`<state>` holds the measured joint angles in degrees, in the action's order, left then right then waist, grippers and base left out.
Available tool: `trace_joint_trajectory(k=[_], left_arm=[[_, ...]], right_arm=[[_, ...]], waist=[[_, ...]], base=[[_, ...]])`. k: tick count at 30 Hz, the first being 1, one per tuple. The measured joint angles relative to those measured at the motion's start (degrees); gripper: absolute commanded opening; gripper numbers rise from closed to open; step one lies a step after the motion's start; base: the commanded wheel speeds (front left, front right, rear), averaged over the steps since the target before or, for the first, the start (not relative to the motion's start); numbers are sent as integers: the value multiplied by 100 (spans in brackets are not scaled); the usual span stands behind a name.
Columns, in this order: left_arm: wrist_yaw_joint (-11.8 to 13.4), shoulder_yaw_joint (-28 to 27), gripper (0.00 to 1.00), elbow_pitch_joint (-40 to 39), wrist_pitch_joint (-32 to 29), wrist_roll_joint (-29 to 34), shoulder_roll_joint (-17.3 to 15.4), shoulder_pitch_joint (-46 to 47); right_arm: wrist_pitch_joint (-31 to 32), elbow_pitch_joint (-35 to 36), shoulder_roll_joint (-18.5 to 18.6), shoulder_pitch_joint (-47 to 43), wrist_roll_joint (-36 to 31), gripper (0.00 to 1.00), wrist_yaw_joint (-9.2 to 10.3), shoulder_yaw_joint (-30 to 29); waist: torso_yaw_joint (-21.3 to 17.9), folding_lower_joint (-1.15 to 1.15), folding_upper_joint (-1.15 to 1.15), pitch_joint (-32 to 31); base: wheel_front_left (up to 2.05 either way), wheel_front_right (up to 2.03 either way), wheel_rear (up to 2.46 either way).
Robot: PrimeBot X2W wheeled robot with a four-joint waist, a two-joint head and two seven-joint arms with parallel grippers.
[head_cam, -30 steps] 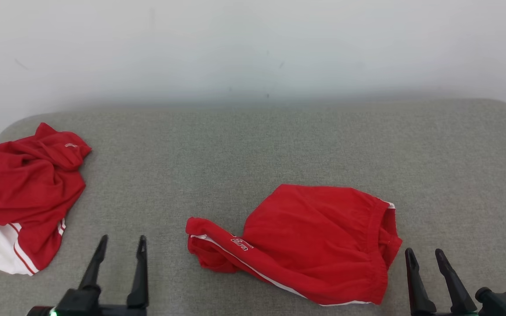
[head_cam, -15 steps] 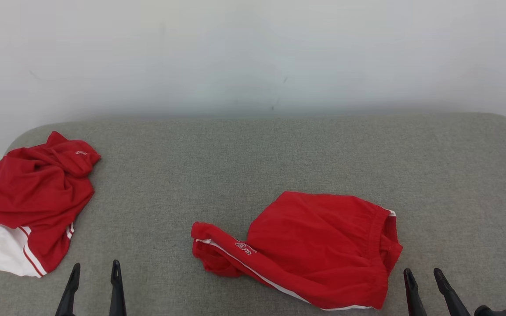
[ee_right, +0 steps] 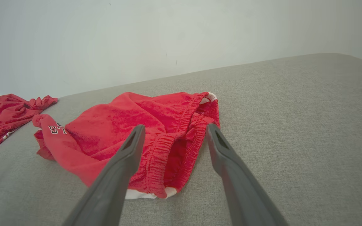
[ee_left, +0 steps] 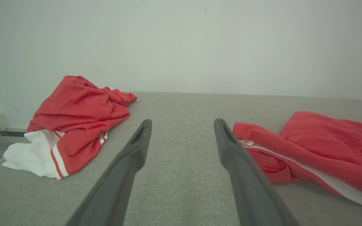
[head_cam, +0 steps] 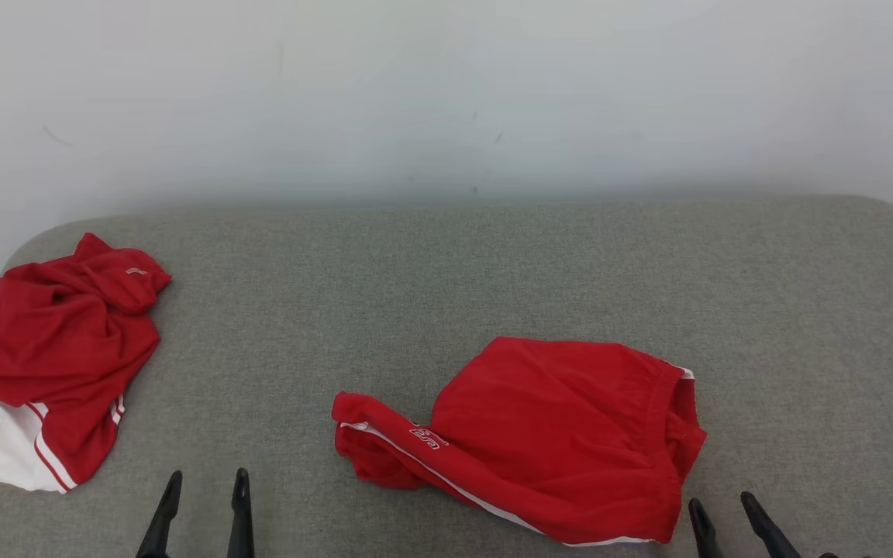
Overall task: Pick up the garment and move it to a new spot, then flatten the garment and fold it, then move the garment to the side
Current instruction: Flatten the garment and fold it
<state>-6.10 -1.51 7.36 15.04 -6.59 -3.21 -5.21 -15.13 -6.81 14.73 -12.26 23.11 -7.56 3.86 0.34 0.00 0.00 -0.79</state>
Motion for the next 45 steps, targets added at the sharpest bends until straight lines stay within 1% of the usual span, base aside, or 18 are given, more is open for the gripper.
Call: trace_joint_trajectory(k=[3,6,10,13,16,22,30,36,37,38,39,40,45], left_arm=[[-55,186,100,133,1,-13,-2,191],[-99,367,100,350,1,-8,-71,392],[-123,701,100,883,0,-31,-283,761],[-132,1250,100,1436,1,-219,-524,1261],[-140,1630,100,1856,0,-364,-702,1603],[-140,2124,100,2552,1,-732,-920,2207],[-141,2592,100,3074,1,-1071,-1080,2758],[-141,2887,100,3219,1,-1280,-1145,3080],[-141,2921,94,3225,1,-1322,-1148,3108],[-141,2930,60,3220,1,-1404,-1139,3128],[-141,2956,18,3239,1,-1495,-1134,3149],[-141,3018,0,3267,1,-1526,-1139,3159],[-141,3133,0,3292,1,-1671,-1171,3154]], right_arm=[[0,-55,186,-42,0,100,0,264],[0,-105,350,-48,19,100,0,502],[1,-190,511,74,96,100,1,675],[0,-347,637,341,110,100,0,958],[0,-489,732,530,151,100,0,1128],[0,-713,879,881,149,100,0,1446],[1,-794,985,1217,66,100,0,1824],[0,-761,1039,1393,23,100,0,2004],[1,-772,1043,1422,10,100,1,2043],[1,-800,1046,1463,8,94,0,2101],[0,-824,1047,1504,9,2,0,2160],[0,-844,1037,1550,10,0,0,2207],[0,-858,990,1769,90,0,0,2370]], waist=[[-16,0,0,49],[-45,0,0,104],[-94,0,0,232],[-148,1,0,401],[-191,0,0,528],[-307,1,0,727],[-455,1,0,933],[-515,1,1,1072],[-522,1,0,1090],[-527,1,1,1106],[-530,1,1,1119],[-532,1,0,1131],[-534,1,1,1132]], base=[[0,0,0],[0,0,0],[0,0,0],[0,0,0],[0,0,0],[0,0,0],[0,0,0],[0,0,0],[0,0,0],[0,0,0],[0,0,0],[0,0,0],[0,0,0]])
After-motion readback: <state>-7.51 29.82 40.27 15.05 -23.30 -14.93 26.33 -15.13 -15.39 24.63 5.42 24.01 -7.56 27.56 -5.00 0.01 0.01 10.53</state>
